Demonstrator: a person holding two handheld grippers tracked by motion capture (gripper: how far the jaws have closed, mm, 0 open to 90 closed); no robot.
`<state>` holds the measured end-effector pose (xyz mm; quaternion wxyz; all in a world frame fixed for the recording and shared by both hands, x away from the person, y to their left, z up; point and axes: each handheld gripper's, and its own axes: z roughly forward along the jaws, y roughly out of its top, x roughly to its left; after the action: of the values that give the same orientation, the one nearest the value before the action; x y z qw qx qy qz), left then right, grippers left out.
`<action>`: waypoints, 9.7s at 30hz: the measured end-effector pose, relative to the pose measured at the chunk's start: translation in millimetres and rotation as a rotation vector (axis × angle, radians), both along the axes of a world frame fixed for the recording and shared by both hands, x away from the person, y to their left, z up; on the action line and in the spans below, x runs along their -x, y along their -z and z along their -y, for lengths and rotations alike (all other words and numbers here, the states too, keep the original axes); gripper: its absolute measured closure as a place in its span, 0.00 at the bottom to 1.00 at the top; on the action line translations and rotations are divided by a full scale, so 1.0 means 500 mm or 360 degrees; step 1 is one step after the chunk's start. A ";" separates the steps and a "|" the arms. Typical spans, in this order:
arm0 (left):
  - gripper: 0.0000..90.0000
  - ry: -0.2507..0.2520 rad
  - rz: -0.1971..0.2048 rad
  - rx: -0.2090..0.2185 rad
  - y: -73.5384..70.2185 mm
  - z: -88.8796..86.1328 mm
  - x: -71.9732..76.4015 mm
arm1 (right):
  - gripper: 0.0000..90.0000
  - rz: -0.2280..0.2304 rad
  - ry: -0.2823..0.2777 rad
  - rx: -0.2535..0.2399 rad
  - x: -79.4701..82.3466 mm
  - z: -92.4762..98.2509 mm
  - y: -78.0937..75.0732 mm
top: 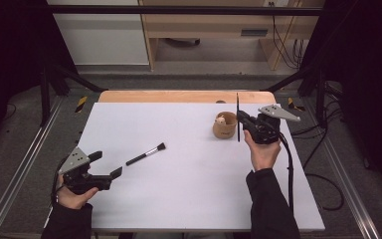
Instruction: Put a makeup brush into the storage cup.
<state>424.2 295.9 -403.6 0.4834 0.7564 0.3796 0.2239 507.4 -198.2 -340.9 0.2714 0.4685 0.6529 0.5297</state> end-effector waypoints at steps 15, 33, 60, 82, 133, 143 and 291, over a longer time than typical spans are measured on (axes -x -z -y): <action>0.06 0.0003 -0.0005 0.0001 0.002 0.001 -0.001 | 0.95 0.0019 0.0084 -0.0062 -0.062 0.001 -0.011; 0.06 -0.0003 -0.0002 0.0007 0.001 -0.001 -0.001 | 0.95 0.0027 0.0154 -0.0046 -0.119 -0.004 0.003; 0.06 -0.0011 -0.0005 0.0014 0.003 -0.005 -0.002 | 0.95 0.0011 0.0215 -0.0069 -0.189 -0.009 0.045; 0.06 -0.0011 -0.0008 0.0010 0.004 -0.006 -0.003 | 0.95 -0.0039 0.0239 -0.0068 -0.222 -0.019 0.087; 0.06 -0.0006 0.0000 0.0016 0.001 -0.003 -0.001 | 0.95 -0.0280 0.0229 0.0147 -0.225 -0.047 0.135; 0.06 -0.0002 0.0001 0.0015 0.001 -0.002 0.000 | 0.95 -0.0369 0.0222 0.0199 -0.223 -0.044 0.136; 0.07 0.0121 -0.0133 -0.0411 -0.068 0.123 -0.137 | 0.05 -0.0034 -0.0214 0.0129 0.184 0.097 0.127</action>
<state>492.7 234.5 -369.4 0.3740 0.8348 0.3385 0.2206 415.6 -246.5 -404.5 0.2470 0.4180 0.7067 0.5147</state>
